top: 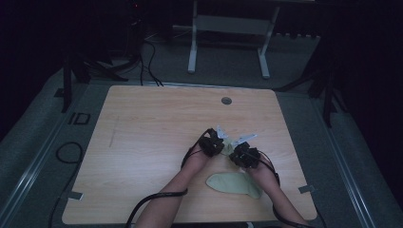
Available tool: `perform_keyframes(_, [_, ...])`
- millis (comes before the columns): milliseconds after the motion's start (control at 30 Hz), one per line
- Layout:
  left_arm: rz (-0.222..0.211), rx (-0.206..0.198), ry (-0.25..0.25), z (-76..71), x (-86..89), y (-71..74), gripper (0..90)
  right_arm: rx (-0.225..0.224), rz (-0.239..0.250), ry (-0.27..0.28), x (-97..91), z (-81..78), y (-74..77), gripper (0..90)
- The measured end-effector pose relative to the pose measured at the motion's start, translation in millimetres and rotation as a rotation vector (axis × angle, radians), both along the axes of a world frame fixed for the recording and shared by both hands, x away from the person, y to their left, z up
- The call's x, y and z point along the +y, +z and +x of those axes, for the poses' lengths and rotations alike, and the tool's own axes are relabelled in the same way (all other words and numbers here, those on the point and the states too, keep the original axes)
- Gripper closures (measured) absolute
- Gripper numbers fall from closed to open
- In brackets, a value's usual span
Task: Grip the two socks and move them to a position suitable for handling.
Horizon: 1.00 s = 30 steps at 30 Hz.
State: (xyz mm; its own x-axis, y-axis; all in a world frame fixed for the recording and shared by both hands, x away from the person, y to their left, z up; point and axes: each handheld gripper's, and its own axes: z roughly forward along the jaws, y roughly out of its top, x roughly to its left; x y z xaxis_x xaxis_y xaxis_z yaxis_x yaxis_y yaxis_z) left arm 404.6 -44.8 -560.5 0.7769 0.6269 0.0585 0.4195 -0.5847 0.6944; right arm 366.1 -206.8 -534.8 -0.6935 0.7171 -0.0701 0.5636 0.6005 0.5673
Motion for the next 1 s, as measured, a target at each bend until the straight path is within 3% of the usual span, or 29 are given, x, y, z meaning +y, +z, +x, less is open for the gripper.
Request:
perform_keyframes(167, [-0.004,0.007,0.013,-9.4,6.3,-0.3,89.4,-0.028,0.036,-0.071,-27.1,5.9,12.7,85.2])
perform_keyframes(367, [0.009,0.003,0.005,-18.0,10.8,0.1,89.3,-0.029,0.084,-0.185,-56.4,11.6,14.3,83.8])
perform_keyframes(433, [0.01,0.003,0.003,-18.9,12.8,0.0,89.3,-0.021,0.097,-0.231,-64.8,13.4,14.1,80.5])
perform_keyframes(533, [0.003,0.006,-0.002,-18.5,15.8,-0.3,89.3,-0.036,0.091,-0.254,-72.2,16.2,14.9,64.9])
perform_keyframes(600, [-0.005,0.006,-0.003,-18.5,16.9,-0.9,89.3,-0.052,0.086,-0.276,-74.1,18.6,17.7,61.8])
perform_keyframes(667, [-0.011,0.007,-0.004,-18.5,18.0,-1.3,89.3,-0.068,0.085,-0.283,-73.5,20.5,20.2,67.1])
perform_keyframes(700, [-0.014,0.008,-0.003,-18.5,18.3,-1.4,89.3,-0.071,0.081,-0.274,-71.7,21.5,20.1,74.4])
perform_keyframes(800, [-0.013,0.009,-0.007,-18.1,18.7,-1.4,89.3,-0.052,0.061,-0.251,-63.9,24.9,14.1,85.2])
perform_keyframes(1000, [-0.022,0.007,-0.008,-18.2,19.9,-2.1,89.3,-0.015,0.006,-0.271,-61.8,32.1,-5.0,87.9])
